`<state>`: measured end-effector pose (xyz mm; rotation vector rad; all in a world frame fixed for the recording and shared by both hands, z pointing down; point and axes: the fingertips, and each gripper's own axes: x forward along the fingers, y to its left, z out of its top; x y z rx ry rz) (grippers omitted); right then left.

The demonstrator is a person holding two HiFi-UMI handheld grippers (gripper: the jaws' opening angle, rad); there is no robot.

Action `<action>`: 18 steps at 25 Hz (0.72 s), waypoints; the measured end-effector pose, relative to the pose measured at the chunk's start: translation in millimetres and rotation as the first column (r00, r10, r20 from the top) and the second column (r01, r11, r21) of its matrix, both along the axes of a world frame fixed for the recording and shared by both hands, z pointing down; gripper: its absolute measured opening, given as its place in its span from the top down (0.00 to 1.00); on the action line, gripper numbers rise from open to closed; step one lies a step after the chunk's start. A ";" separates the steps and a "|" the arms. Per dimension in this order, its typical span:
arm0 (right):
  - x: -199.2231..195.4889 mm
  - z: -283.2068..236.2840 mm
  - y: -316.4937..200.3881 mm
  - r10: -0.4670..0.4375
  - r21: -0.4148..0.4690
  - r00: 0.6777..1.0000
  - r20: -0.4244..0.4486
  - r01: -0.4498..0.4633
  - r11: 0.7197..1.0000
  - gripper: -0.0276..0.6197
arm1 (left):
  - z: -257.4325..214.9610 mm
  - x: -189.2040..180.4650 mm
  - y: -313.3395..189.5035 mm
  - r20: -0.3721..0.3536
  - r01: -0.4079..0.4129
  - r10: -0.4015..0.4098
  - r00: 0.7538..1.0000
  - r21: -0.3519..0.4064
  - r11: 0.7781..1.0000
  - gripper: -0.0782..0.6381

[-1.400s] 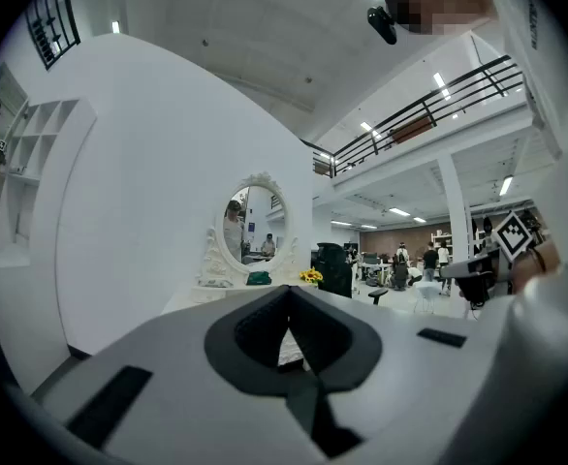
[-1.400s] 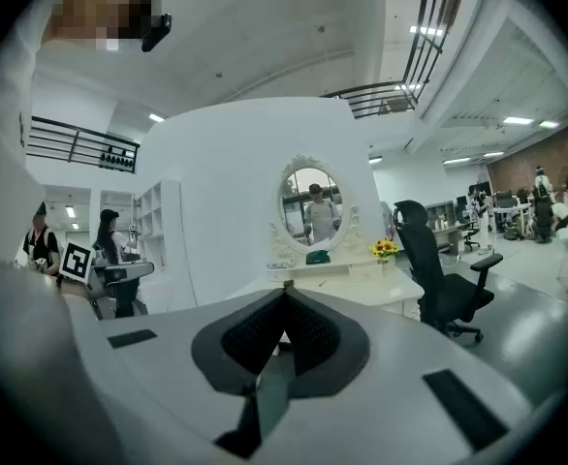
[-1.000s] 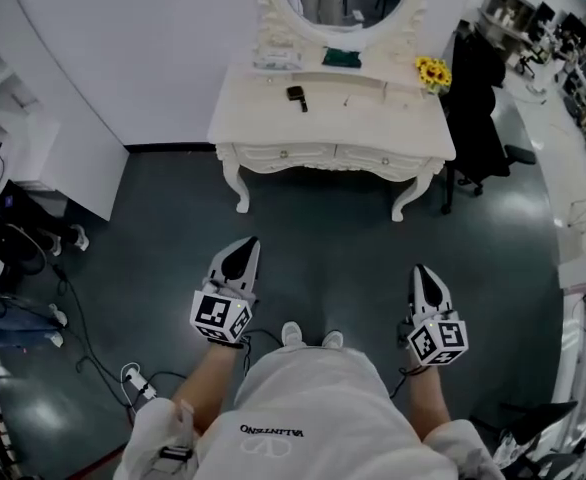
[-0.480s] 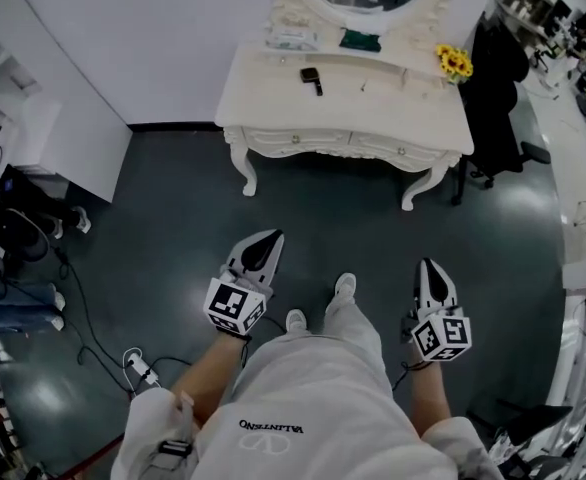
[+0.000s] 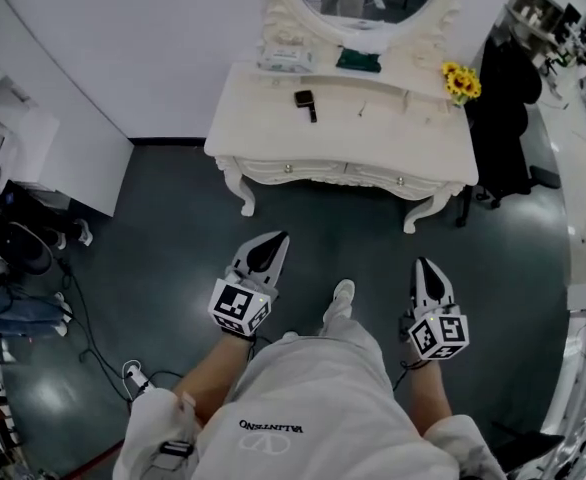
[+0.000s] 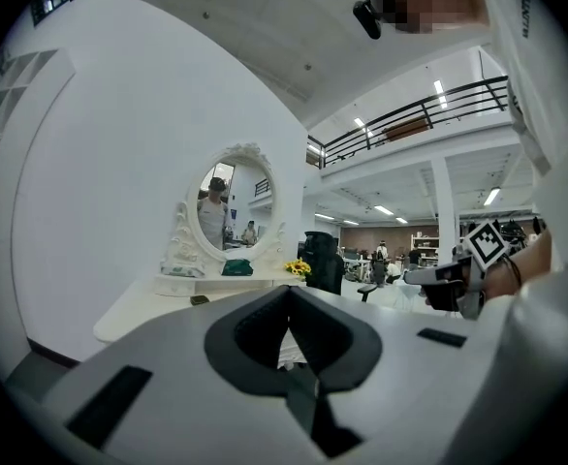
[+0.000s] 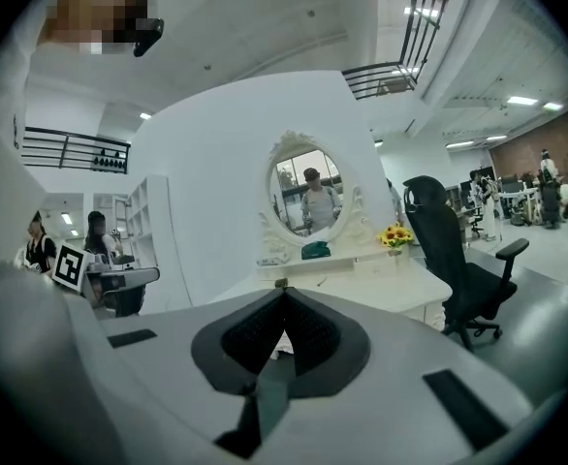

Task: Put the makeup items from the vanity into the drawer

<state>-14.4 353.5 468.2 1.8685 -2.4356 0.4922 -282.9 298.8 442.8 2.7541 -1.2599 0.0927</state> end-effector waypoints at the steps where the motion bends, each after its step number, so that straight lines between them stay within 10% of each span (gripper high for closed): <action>1: 5.3 -1.4 -15.0 -0.011 0.003 1.000 -0.001 0.011 1.000 0.94 | -0.3 7.1 -13.2 0.003 0.004 -0.004 1.000 -0.001 1.000 0.89; 18: 70.1 -13.4 -180.3 -0.175 0.028 0.985 0.012 0.174 0.984 0.94 | -11.2 109.5 -159.2 0.036 0.056 -0.056 0.998 -0.003 0.998 0.89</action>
